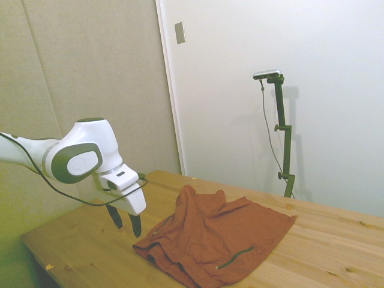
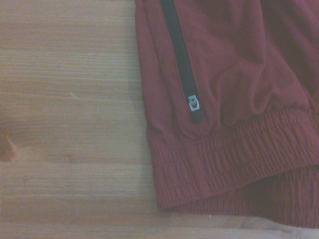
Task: Fold the shorts
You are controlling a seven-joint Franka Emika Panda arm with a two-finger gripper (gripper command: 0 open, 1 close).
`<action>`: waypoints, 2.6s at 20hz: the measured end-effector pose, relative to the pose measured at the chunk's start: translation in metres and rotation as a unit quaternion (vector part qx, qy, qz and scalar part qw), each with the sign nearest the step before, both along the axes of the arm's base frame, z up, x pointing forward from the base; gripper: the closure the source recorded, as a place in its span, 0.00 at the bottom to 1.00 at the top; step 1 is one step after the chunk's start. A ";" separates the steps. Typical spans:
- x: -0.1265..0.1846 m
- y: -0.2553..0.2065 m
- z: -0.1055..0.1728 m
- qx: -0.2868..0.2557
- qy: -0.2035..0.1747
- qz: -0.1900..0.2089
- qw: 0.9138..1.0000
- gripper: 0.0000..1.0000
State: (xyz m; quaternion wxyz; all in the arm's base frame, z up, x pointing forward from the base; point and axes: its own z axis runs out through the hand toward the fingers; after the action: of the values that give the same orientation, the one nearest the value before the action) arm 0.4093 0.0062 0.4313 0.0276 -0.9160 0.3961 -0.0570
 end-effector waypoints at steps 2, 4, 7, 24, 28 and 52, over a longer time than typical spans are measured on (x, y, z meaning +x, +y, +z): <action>0.000 0.000 -0.002 -0.010 0.001 0.003 1.000 0.00; 0.006 0.007 -0.001 -0.068 -0.009 0.007 0.998 0.00; 0.010 0.035 -0.010 -0.149 -0.016 0.021 0.988 0.00; 0.026 0.143 -0.083 -0.357 -0.013 0.070 0.932 0.00; 0.028 0.137 -0.097 -0.362 0.000 0.070 0.930 0.00; 0.030 0.094 -0.114 -0.383 0.015 0.045 0.922 1.00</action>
State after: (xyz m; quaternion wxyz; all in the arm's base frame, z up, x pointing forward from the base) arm 0.4393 0.0999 0.3175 -0.3286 -0.8744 0.3024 -0.1897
